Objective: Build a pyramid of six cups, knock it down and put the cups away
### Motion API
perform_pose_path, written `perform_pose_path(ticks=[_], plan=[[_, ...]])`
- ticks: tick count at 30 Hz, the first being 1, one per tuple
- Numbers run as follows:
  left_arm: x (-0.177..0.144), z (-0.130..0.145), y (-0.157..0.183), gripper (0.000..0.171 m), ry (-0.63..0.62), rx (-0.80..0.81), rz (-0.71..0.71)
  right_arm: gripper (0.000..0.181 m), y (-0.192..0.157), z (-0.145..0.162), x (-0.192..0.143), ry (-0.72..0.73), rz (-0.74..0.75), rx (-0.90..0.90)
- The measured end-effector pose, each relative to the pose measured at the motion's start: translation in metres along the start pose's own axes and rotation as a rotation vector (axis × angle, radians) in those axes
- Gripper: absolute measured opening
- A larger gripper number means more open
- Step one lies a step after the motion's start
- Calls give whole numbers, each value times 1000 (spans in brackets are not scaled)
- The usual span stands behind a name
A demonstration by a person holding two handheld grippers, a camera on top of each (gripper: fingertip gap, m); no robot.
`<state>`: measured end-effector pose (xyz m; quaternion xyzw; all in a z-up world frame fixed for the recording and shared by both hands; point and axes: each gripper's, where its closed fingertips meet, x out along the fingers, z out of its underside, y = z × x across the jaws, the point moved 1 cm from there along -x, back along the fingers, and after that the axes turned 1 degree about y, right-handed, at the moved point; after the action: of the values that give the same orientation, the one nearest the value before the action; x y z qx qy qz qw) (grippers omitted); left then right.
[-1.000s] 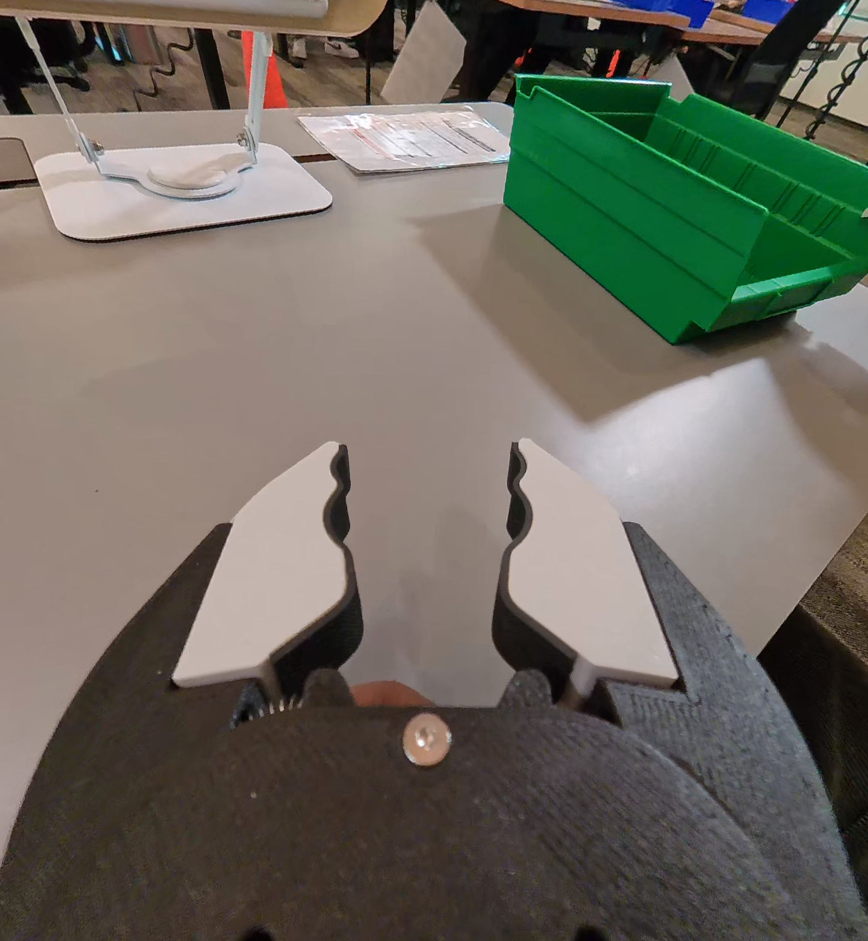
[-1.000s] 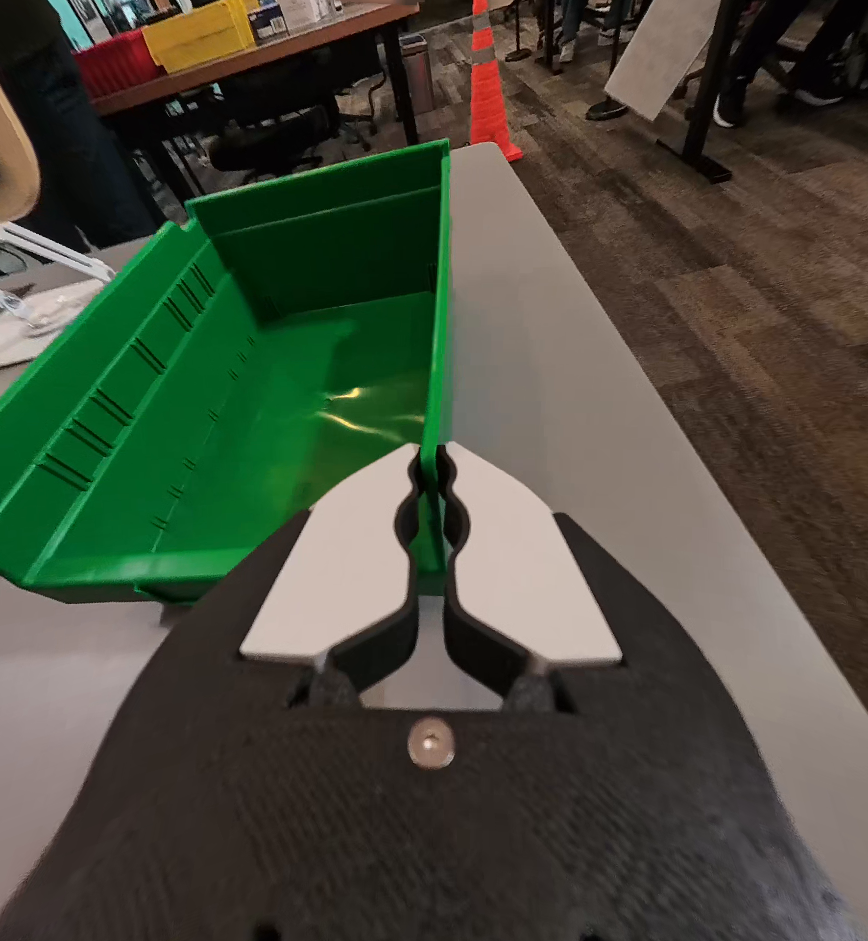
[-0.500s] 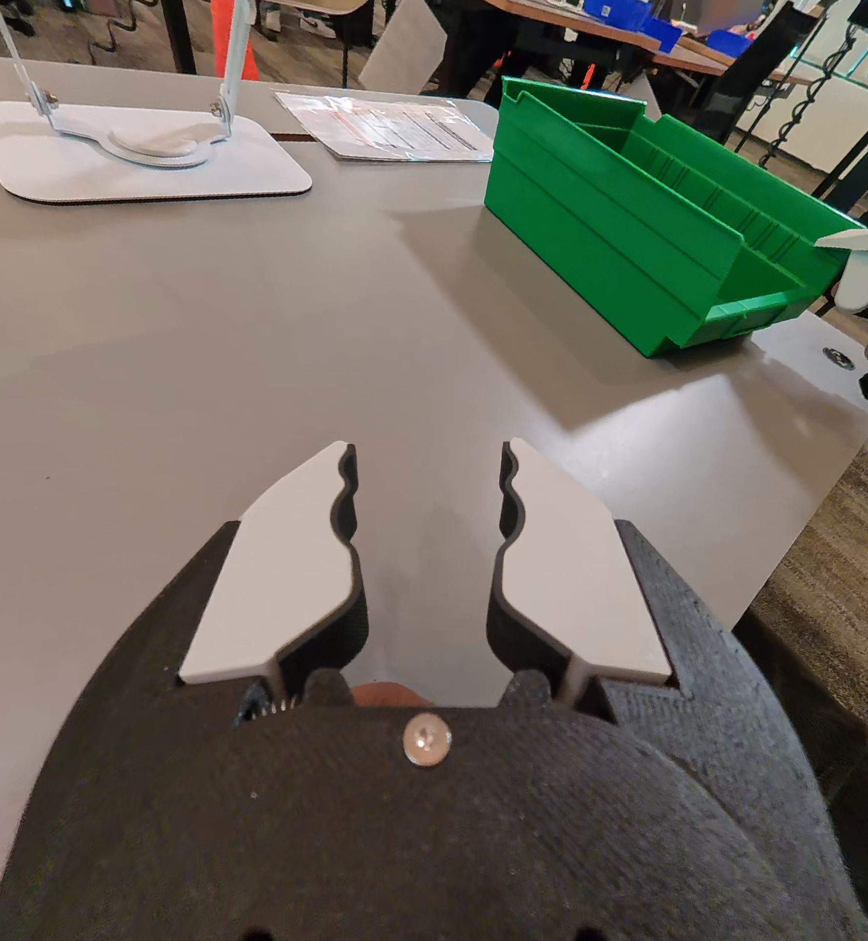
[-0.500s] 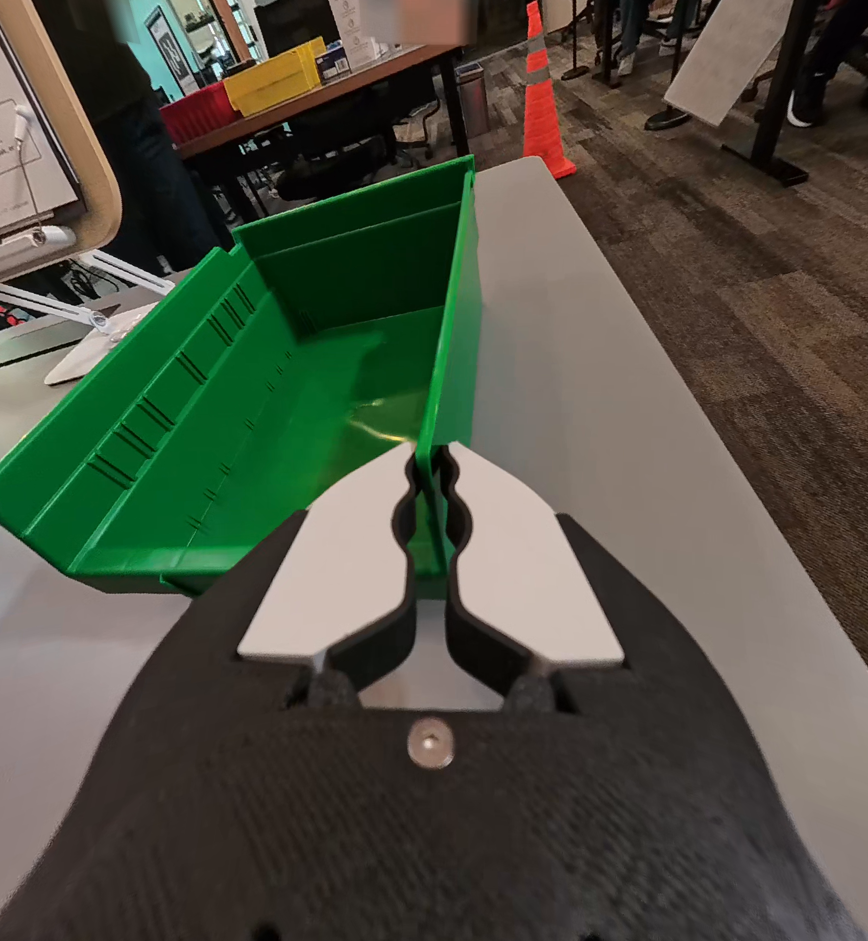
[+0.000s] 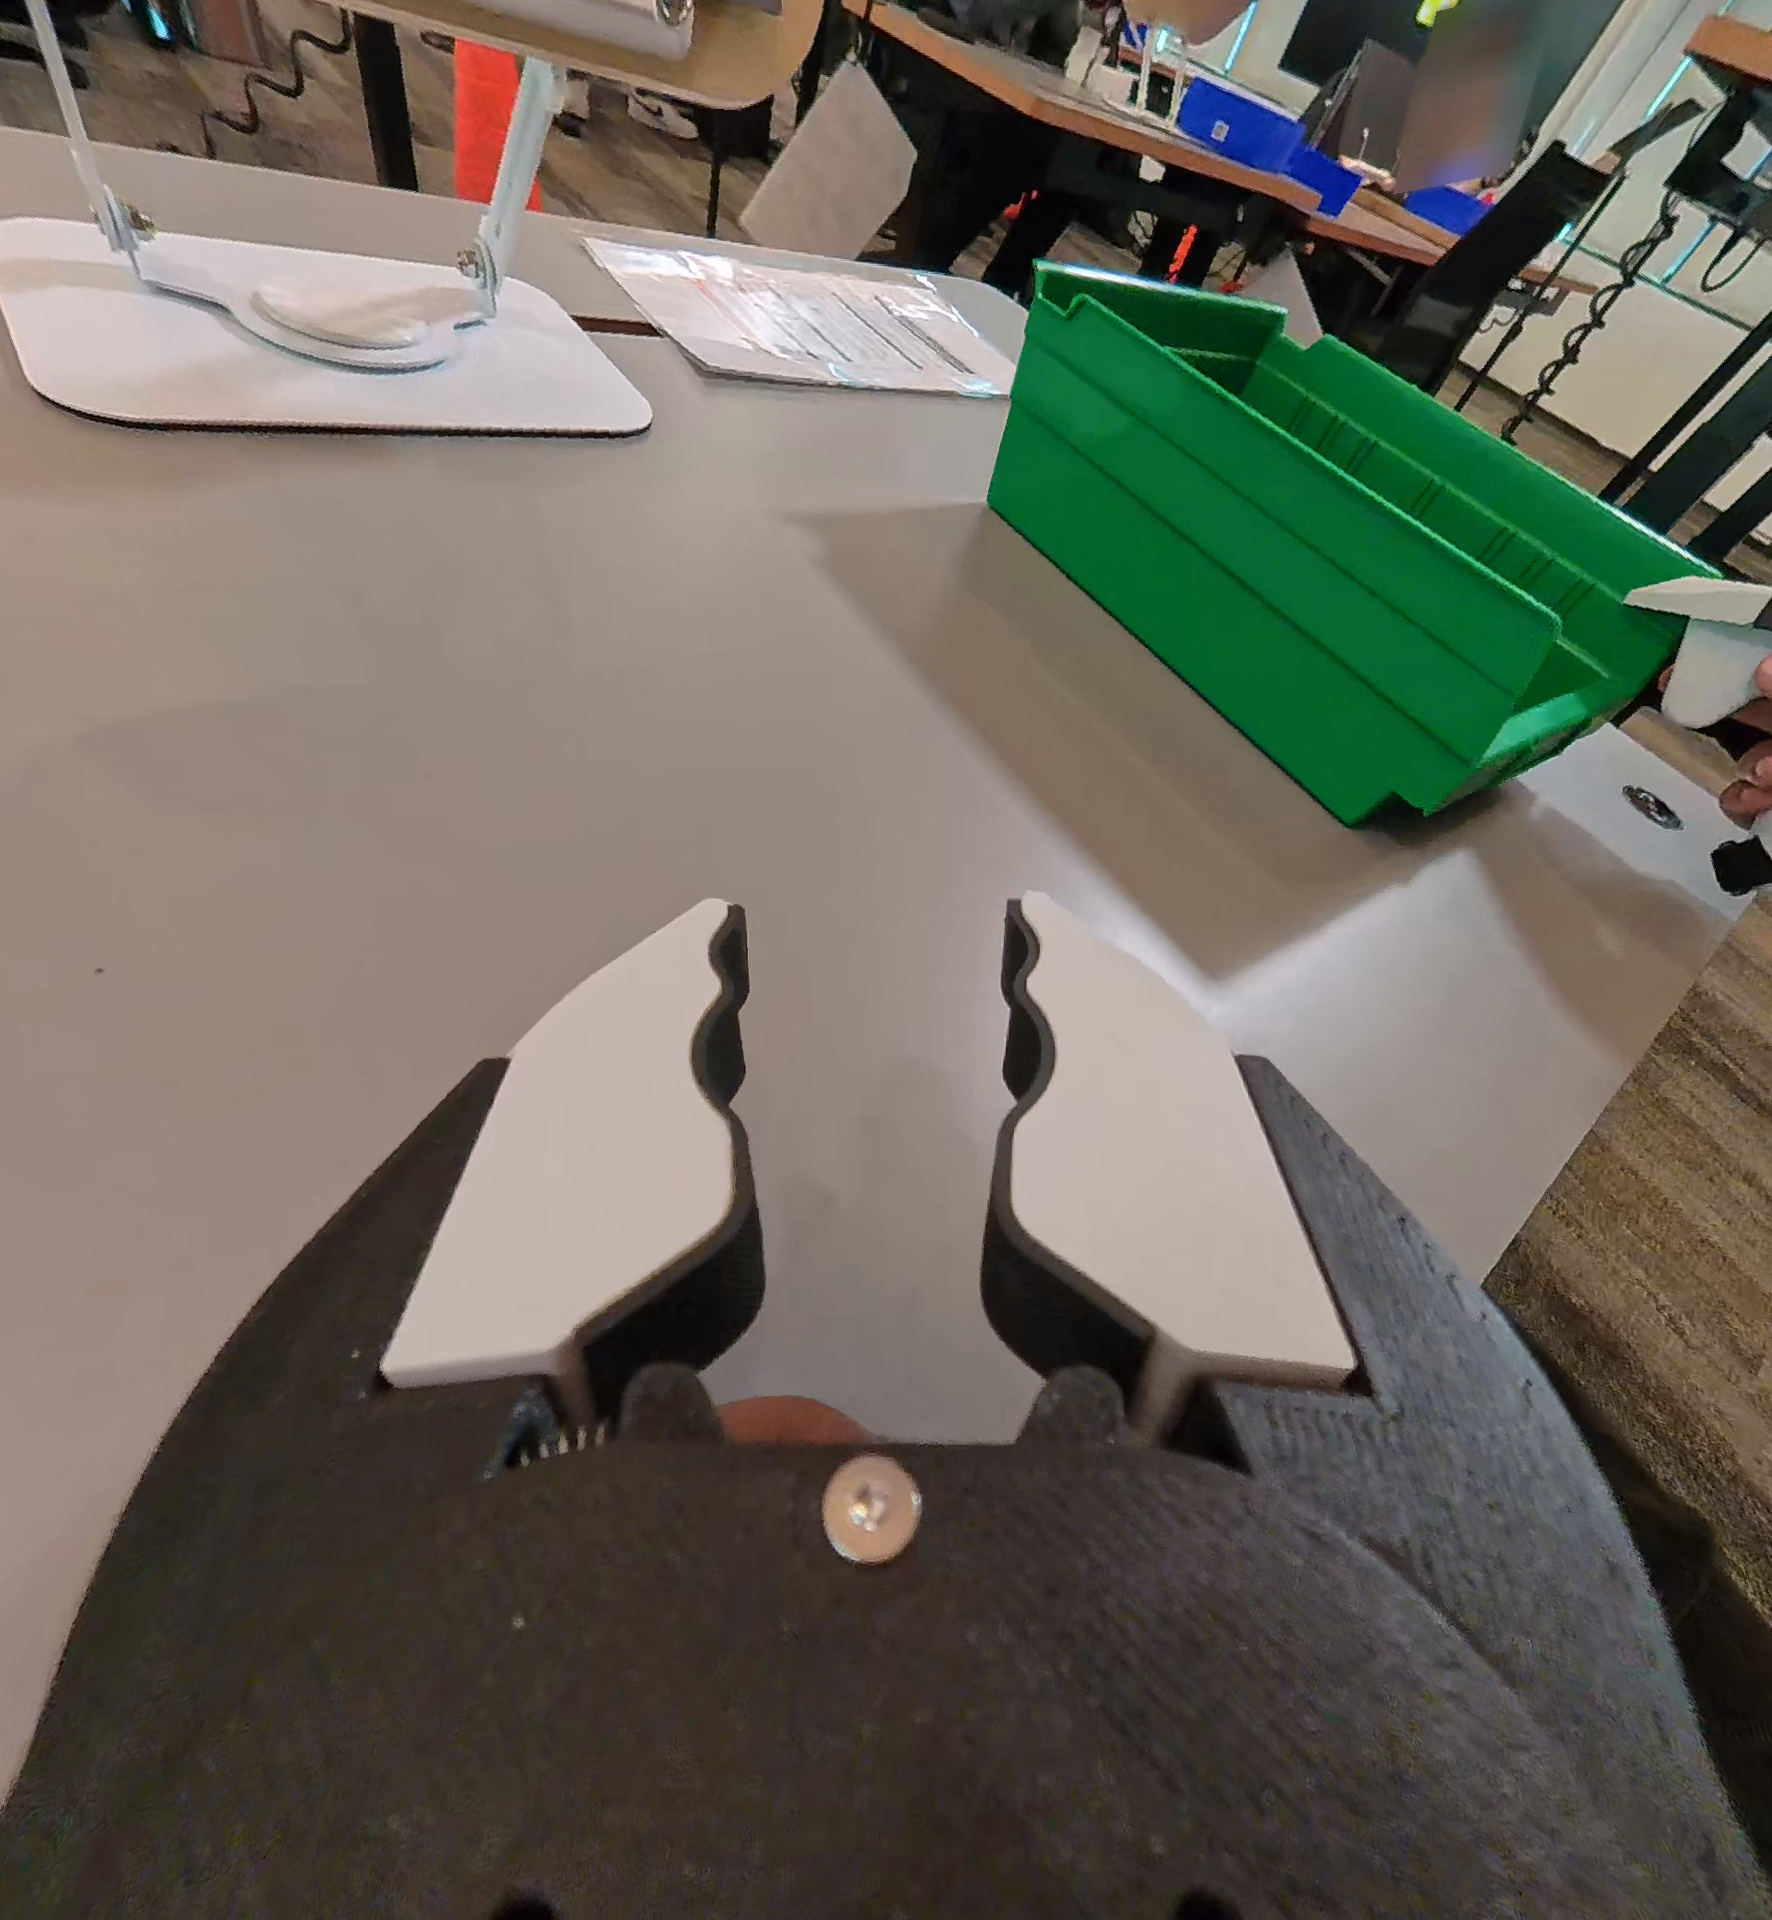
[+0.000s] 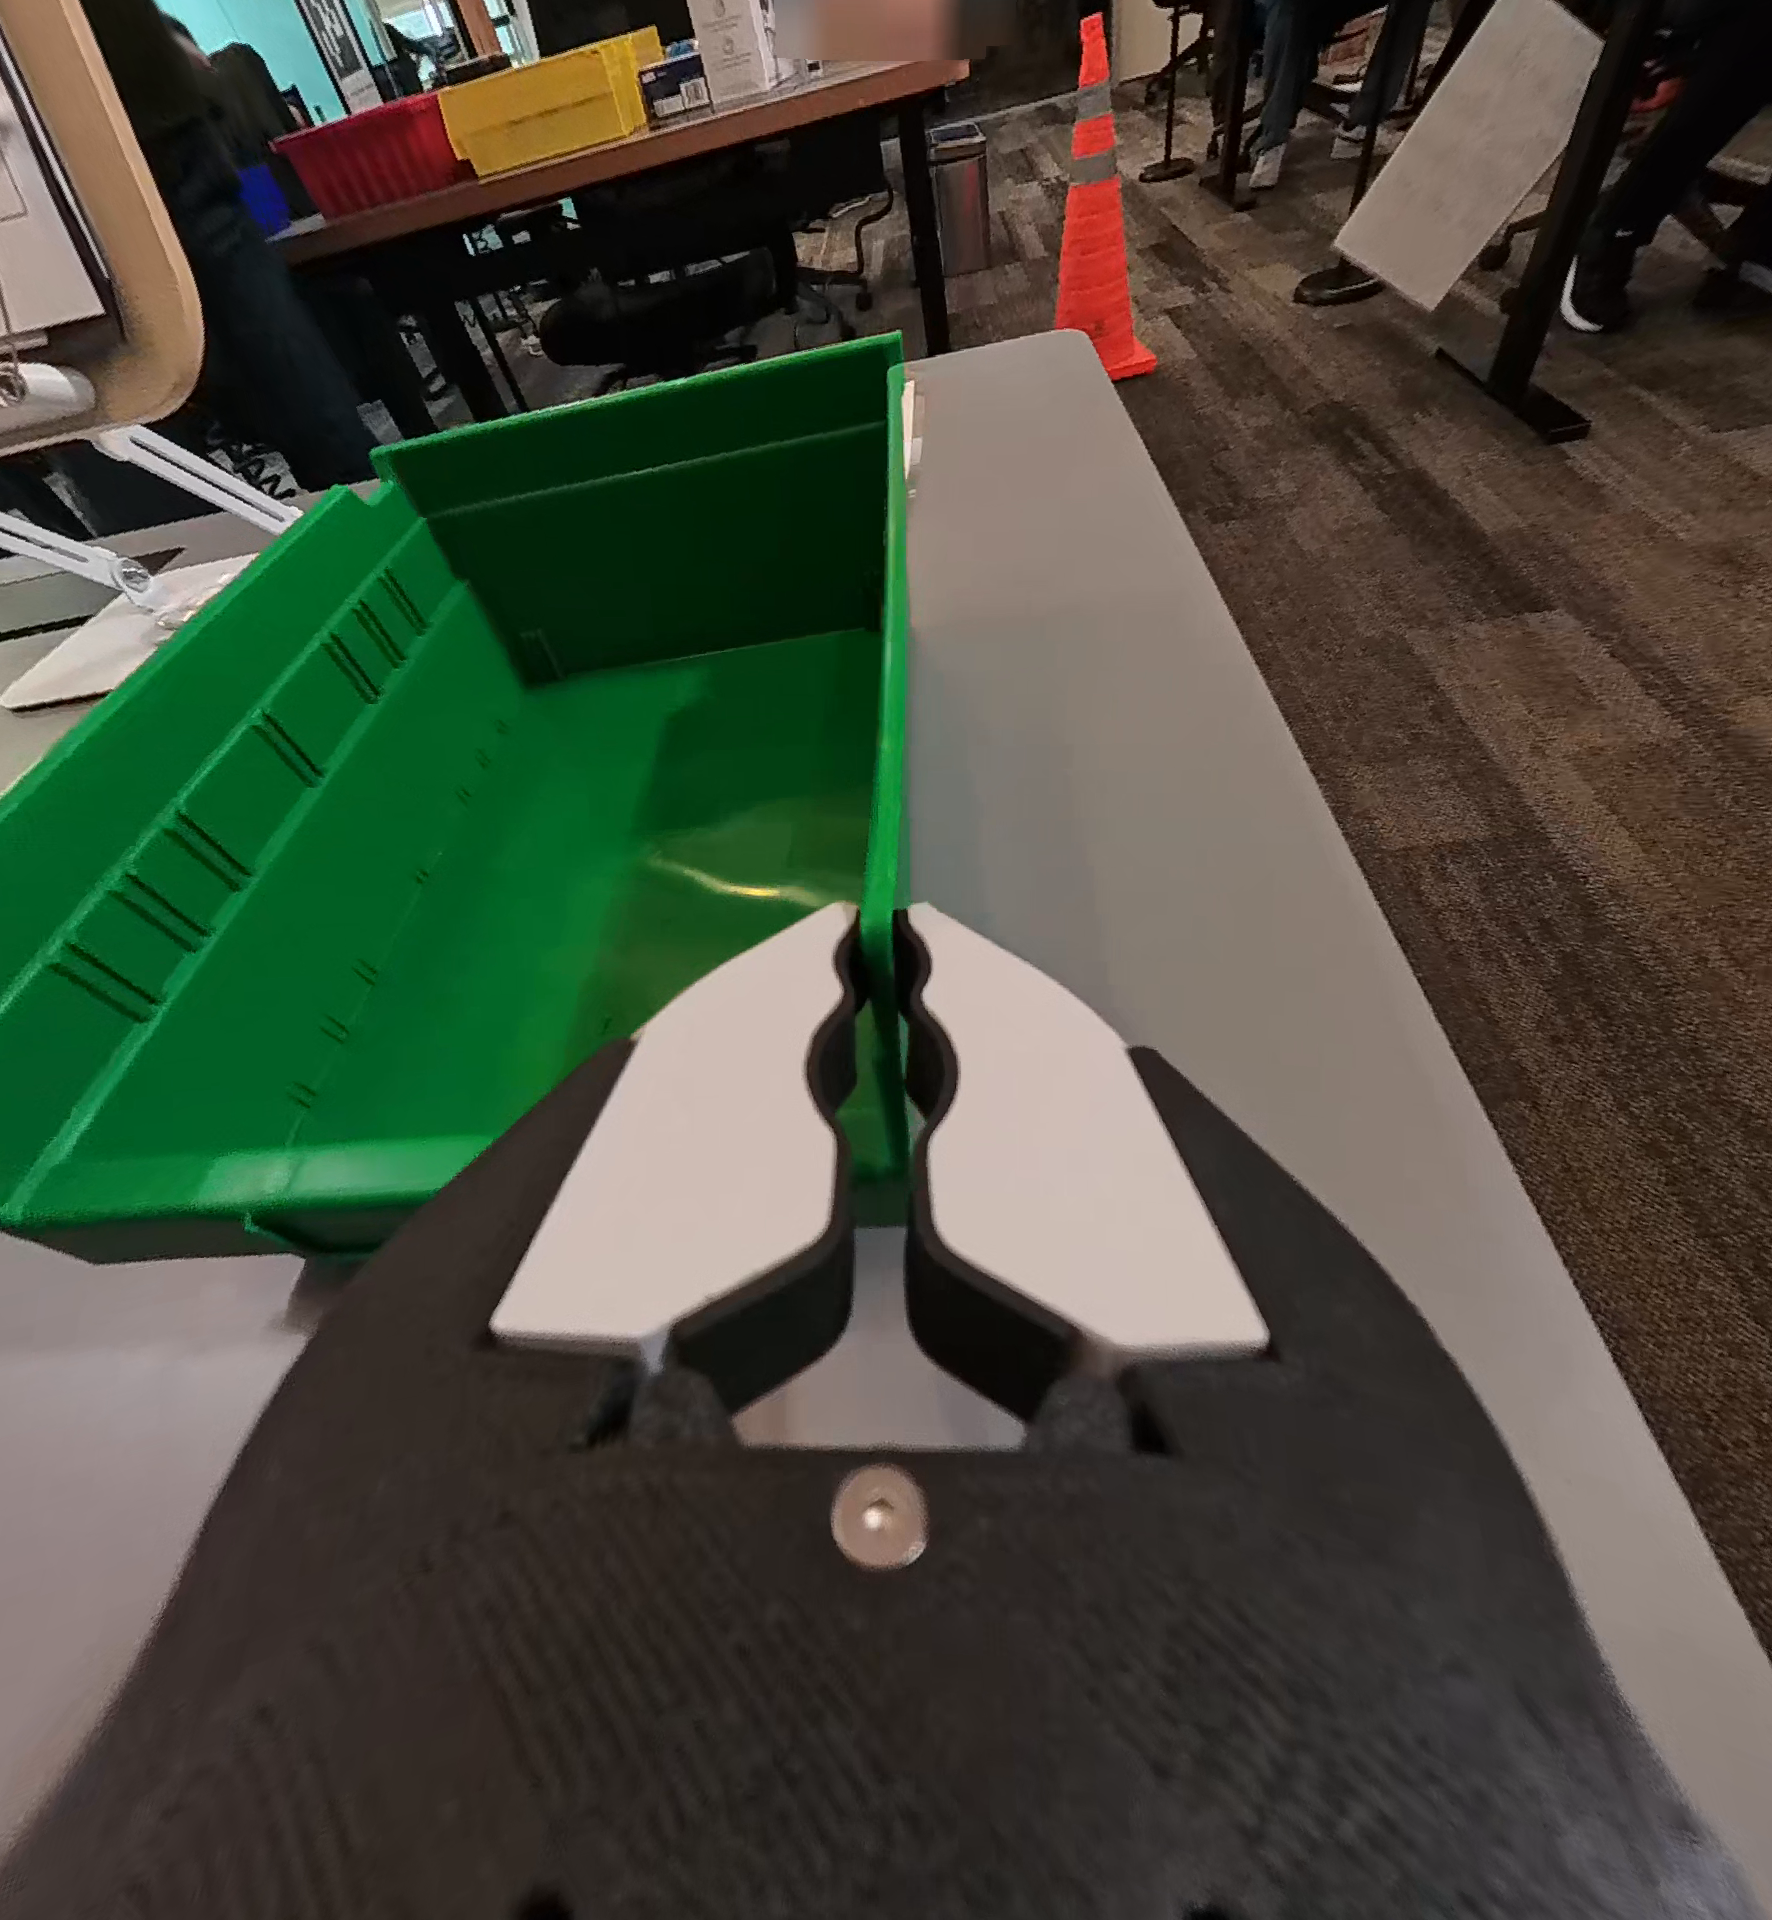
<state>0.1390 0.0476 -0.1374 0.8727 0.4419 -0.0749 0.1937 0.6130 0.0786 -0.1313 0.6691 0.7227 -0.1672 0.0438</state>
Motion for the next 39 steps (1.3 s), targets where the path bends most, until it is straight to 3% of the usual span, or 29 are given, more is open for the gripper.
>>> perform_pose_path(ticks=[13,19,22,25,27,30,33,39], plan=[[0,-2,0,48,11,-3,0,10,0,-4,-4,14,-20,81],[-1,-5,-6,47,10,21,-5,30,3,-50,-33,256,34,48],[-6,-18,-23,47,29,116,-59,30,-5,-77,-53,416,137,-115],[-17,-32,-51,42,68,171,-139,35,-16,-83,-55,468,144,-161],[-24,-37,-69,37,85,126,-163,32,-22,-82,-51,461,106,-151],[-32,-44,-93,36,115,24,-188,8,-46,-95,-61,564,46,-234],[-40,-49,-112,36,144,-28,-221,5,-70,-99,-65,609,5,-304],[-44,-53,-119,31,174,-80,-210,70,-93,-96,-44,558,-52,-235]])
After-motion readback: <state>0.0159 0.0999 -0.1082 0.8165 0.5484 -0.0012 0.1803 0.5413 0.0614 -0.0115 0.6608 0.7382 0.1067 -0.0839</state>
